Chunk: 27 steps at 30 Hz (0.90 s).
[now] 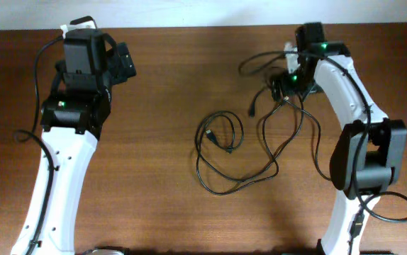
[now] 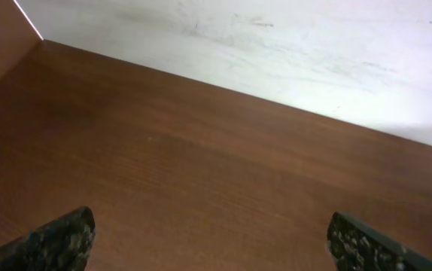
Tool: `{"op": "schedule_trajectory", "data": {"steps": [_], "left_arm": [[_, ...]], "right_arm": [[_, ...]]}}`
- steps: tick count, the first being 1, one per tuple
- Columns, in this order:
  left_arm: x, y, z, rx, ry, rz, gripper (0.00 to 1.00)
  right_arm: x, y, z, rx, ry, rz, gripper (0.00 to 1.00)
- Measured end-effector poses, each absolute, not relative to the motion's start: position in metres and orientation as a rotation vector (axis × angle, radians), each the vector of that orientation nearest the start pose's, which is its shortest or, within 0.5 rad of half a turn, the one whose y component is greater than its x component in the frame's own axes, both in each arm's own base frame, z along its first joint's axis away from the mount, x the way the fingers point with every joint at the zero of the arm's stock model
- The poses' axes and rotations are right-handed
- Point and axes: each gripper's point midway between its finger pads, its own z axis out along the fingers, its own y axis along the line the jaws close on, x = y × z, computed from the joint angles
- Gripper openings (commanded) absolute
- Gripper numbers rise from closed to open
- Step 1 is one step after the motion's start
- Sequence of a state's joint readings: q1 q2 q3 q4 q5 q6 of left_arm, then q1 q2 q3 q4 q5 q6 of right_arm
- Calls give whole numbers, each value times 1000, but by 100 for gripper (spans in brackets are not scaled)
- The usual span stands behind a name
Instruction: Untangle cables
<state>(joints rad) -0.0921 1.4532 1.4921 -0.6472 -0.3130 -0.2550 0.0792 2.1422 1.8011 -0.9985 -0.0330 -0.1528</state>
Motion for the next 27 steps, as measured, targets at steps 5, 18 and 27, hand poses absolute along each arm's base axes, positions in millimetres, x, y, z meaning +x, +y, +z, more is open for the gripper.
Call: {"op": "schedule_trajectory", "data": {"steps": [5,18,27], "left_arm": [[429,13,309,-348,2123,137,99],[423,14,300,-346,2166,151,99],[423,14,300,-347,2168,156,99]], "right_arm": [[447,44,52,-650,2912,40,93],[453,51,54,-721,2859,86,61],[455,51,54,-716,2852,84,52]]}}
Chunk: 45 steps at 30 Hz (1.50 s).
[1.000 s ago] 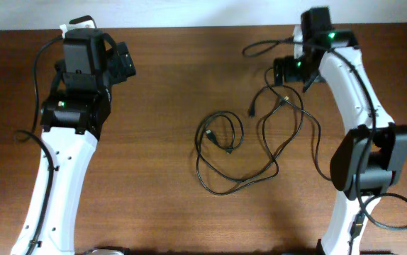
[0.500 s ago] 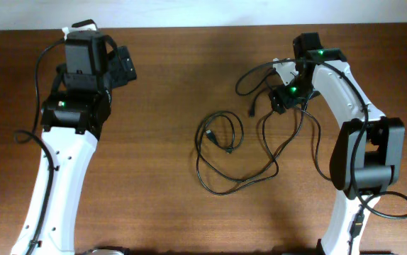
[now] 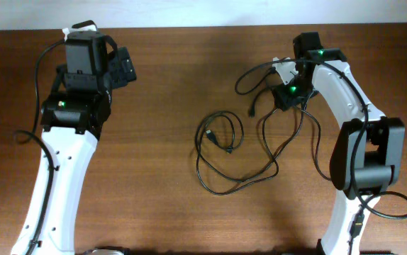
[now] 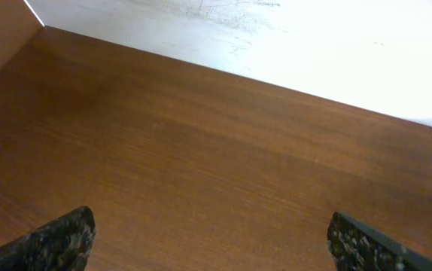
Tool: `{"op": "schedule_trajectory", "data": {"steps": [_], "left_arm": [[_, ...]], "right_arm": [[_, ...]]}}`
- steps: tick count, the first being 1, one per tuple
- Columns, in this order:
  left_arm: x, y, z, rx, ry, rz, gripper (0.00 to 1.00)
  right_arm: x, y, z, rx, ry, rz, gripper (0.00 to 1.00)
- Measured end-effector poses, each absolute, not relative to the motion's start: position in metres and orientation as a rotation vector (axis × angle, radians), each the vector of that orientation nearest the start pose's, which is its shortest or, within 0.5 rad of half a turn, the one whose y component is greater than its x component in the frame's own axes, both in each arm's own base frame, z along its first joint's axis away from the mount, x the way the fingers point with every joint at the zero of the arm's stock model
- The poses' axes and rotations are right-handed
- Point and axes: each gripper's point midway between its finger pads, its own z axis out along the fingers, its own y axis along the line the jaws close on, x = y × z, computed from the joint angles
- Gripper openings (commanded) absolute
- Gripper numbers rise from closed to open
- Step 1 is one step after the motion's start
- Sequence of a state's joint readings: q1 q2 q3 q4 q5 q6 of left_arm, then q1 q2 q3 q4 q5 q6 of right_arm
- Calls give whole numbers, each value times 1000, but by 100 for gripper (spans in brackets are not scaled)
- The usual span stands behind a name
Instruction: Untangle cables
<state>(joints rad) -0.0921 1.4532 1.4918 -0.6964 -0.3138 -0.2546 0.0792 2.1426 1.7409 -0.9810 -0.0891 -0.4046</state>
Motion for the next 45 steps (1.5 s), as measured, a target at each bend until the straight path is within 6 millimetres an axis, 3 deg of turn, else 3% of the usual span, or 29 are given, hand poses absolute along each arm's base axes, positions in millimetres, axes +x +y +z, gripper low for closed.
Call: {"op": "schedule_trajectory", "data": {"steps": [1,2,10,12,14,15,17,19,22,24,26,29,33,35,38,41,43,45], "left_arm": [[423,14,300,-347,2168,156,99],[423,14,300,-347,2168,156,99],[420,15,296,-346,2187,162,99],[420,15,296,-347,2187,162,99],[419,15,296,-346,2190,164,99],[419,15,296,-347,2189,166,99],[419,15,296,-348,2188,167,99],[419,15,295,-348,2190,168,99],[419,15,295,-348,2191,168,99],[418,15,295,-348,2194,169,99],[418,15,294,-348,2198,170,99],[417,16,293,-348,2200,173,99],[417,18,294,-354,2197,187,99],[416,19,294,-358,2198,197,99],[415,21,292,-361,2205,208,99],[414,21,292,-361,2207,209,99],[414,21,291,-361,2209,210,99],[413,21,291,-360,2212,211,99]], "right_arm": [[456,51,54,-715,2849,84,9],[457,52,53,-712,2848,84,4],[455,51,39,-704,2880,93,4],[450,51,45,-700,2910,98,4],[455,49,65,-665,2908,78,4],[472,48,96,-618,2848,44,4],[483,46,146,-564,2788,11,4],[500,42,229,-477,2619,-46,4],[498,22,357,-333,2312,-147,4],[493,-10,401,-227,2196,-203,4],[496,-51,409,-108,2172,-252,4],[502,-130,399,93,2167,-326,4],[482,-234,381,303,2173,-396,4],[469,-266,386,360,2140,-405,4],[459,-287,390,394,2115,-409,4],[462,-284,389,374,2113,-370,4],[469,-281,380,362,2127,-342,4],[480,-282,354,359,2176,-308,4]]}}
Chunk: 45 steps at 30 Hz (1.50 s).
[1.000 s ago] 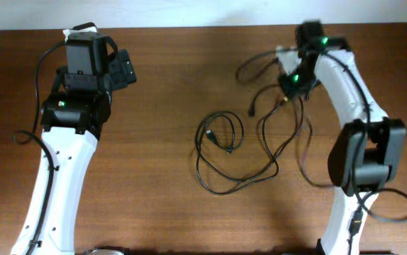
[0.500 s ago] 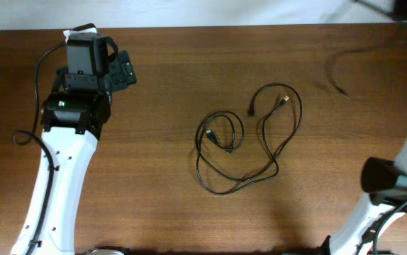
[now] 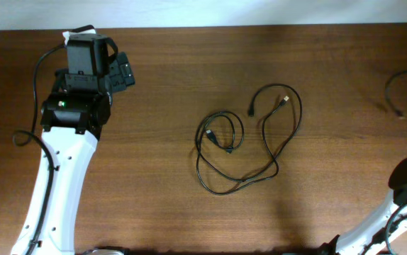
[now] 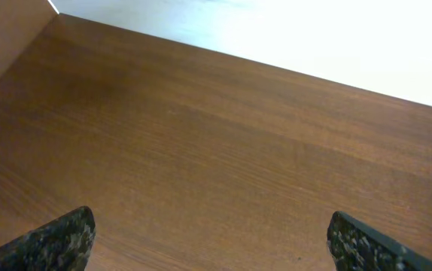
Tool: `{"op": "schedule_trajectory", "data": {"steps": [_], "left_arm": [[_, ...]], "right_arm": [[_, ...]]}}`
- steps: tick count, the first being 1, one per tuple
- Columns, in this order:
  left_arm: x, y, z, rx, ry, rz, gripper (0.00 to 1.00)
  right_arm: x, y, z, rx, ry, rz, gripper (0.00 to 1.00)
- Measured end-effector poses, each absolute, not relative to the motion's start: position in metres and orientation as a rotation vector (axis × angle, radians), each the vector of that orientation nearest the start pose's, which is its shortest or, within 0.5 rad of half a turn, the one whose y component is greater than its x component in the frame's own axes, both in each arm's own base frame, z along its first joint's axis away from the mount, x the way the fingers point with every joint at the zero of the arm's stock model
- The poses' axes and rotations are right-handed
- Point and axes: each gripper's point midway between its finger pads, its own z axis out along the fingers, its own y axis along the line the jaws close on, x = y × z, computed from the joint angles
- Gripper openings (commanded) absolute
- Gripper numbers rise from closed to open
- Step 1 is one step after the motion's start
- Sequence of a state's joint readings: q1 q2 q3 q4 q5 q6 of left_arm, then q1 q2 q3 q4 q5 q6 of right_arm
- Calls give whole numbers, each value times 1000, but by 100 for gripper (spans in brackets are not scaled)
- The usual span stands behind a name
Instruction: Untangle cables
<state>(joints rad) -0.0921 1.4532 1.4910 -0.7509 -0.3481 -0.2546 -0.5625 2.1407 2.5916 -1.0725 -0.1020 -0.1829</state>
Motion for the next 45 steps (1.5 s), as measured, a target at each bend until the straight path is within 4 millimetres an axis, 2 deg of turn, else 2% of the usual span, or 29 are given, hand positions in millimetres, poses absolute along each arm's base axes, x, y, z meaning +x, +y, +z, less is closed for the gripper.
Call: {"op": "schedule_trajectory", "data": {"steps": [1,2,3,5,6,7,8,9,12,16,20,22,24,25,27,29,32,33,34,35,37,38,40,45], "left_arm": [[413,21,290,-360,2216,212,99],[413,21,290,-360,2217,212,99],[413,21,290,-360,2217,212,99],[412,21,290,-360,2218,213,99],[412,21,290,-360,2218,213,99],[412,21,290,-360,2219,213,99],[412,21,290,-360,2218,213,99],[412,21,290,-360,2218,213,99],[413,21,290,-360,2218,213,99],[412,21,289,-360,2219,213,99],[412,21,289,-360,2220,214,99],[412,21,288,-359,2223,214,99],[412,21,288,-360,2223,215,99],[412,21,288,-360,2223,215,99],[412,21,288,-360,2224,215,99],[414,21,285,-359,2227,217,99],[419,20,275,-357,2251,225,99],[420,20,272,-356,2259,227,99],[421,20,267,-355,2271,231,99],[421,20,266,-355,2274,233,99],[421,20,266,-355,2274,232,99],[421,20,266,-355,2274,233,99],[421,20,266,-355,2274,233,99],[421,20,266,-355,2274,233,99]], "right_arm": [[486,-283,334,362,2213,-287,4],[495,-286,305,369,2265,-260,4],[503,-289,266,382,2335,-225,4],[514,-294,209,404,2427,-182,4],[516,-296,188,412,2459,-168,4],[520,-298,179,414,2463,-166,4],[522,-300,179,414,2454,-177,4],[523,-303,183,413,2439,-193,4],[534,-315,228,396,2316,-277,4],[553,-329,315,347,2046,-403,4],[573,-331,387,283,1772,-481,4],[578,-327,399,272,1720,-482,4],[581,-322,402,270,1708,-471,4],[582,-320,395,274,1730,-460,4],[585,-318,373,285,1793,-440,4],[591,-320,316,310,1930,-401,4],[596,-317,196,345,2170,-304,4],[589,-310,126,366,2306,-244,4],[581,-302,75,380,2401,-200,4],[574,-296,50,386,2452,-179,4],[561,-285,18,396,2528,-141,4],[559,-283,12,396,2539,-133,4],[557,-282,7,385,2543,-136,4],[560,-286,14,359,2526,-171,4]]}}
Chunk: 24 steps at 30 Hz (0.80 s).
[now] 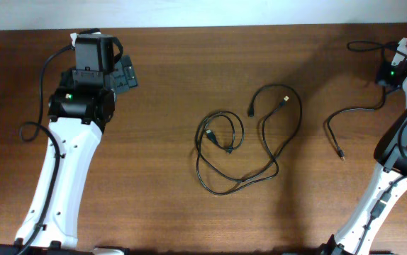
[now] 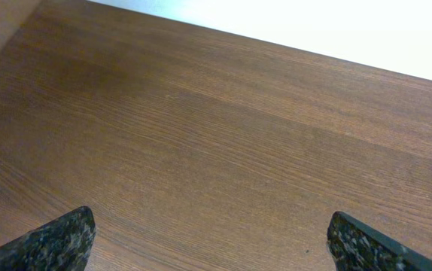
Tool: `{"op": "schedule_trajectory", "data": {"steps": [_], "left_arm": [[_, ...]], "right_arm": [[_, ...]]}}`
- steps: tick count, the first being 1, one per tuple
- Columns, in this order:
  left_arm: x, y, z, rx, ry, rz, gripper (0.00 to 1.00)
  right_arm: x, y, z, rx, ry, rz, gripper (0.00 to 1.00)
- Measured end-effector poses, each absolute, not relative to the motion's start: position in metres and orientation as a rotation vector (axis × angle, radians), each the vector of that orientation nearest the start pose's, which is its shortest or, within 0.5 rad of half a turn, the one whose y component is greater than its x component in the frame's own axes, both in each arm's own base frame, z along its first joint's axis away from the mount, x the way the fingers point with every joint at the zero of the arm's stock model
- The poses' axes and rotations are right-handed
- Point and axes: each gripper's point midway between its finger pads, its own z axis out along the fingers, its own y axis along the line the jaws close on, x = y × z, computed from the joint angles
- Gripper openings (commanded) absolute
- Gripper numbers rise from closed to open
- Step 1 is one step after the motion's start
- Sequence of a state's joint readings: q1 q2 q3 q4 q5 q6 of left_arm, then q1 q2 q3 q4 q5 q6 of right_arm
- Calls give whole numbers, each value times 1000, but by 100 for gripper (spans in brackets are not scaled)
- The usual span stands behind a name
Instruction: Untangle cables
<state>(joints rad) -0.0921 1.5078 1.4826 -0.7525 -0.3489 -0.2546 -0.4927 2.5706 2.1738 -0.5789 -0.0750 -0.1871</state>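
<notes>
In the overhead view, two black cables (image 1: 235,145) lie looped through each other at the table's middle, one plug (image 1: 284,100) near the top of the loops. A third black cable (image 1: 352,113) lies apart at the far right. It runs up into my right gripper (image 1: 391,69) at the top right corner, which looks shut on it, and its free end (image 1: 341,155) rests on the wood. My left gripper (image 1: 124,73) sits at the upper left, far from every cable. In the left wrist view it is open (image 2: 211,245) over bare wood, its fingertips (image 2: 65,237) wide apart.
The white wall (image 2: 351,30) borders the table's far edge. Each arm carries its own wiring: a loop (image 1: 30,131) beside the left arm, another (image 1: 384,205) along the right one. The brown table (image 1: 161,198) shows between the left arm and the central loops.
My right arm was almost out of view, with only a bit of cable at the right edge. Now its wrist is at the top right corner and the cable trails onto the table. The left gripper tilted further down.
My right gripper was first at the upper right of the tangle, among bunched cable, and was still there a moment later. Then one cable was gone from the pile and showed only at the right edge. Now it lies apart at the far right. The left gripper stayed open throughout.
</notes>
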Motion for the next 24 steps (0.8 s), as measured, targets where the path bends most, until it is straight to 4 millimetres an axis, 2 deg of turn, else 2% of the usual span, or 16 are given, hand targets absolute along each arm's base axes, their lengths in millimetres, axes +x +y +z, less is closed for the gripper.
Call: {"op": "schedule_trajectory", "data": {"steps": [1,3,7,8,9,10,11,12,17,20,22,24], "left_arm": [[421,20,266,-355,2274,233,99],[421,20,265,-355,2275,233,99],[421,20,266,-355,2274,233,99],[421,20,266,-355,2274,233,99],[421,20,266,-355,2274,233,99],[421,20,266,-355,2274,233,99],[421,20,266,-355,2274,232,99],[421,20,266,-355,2274,232,99],[421,20,266,-355,2274,232,99],[421,20,265,-355,2275,233,99],[421,20,266,-355,2274,233,99],[422,20,266,-355,2273,232,99]], "right_arm": [[563,-290,21,361,2512,-190,4],[582,-308,67,358,2404,-286,4],[602,-337,145,374,2201,-456,4],[602,-339,152,377,2187,-472,4],[601,-339,154,381,2185,-478,4],[600,-341,155,386,2184,-489,19],[598,-341,153,392,2194,-495,73],[597,-341,151,393,2204,-499,98],[591,-340,144,409,2239,-491,98],[580,-334,130,419,2317,-473,98],[562,-319,117,426,2433,-437,98],[542,-295,117,457,2538,-380,98]]}}
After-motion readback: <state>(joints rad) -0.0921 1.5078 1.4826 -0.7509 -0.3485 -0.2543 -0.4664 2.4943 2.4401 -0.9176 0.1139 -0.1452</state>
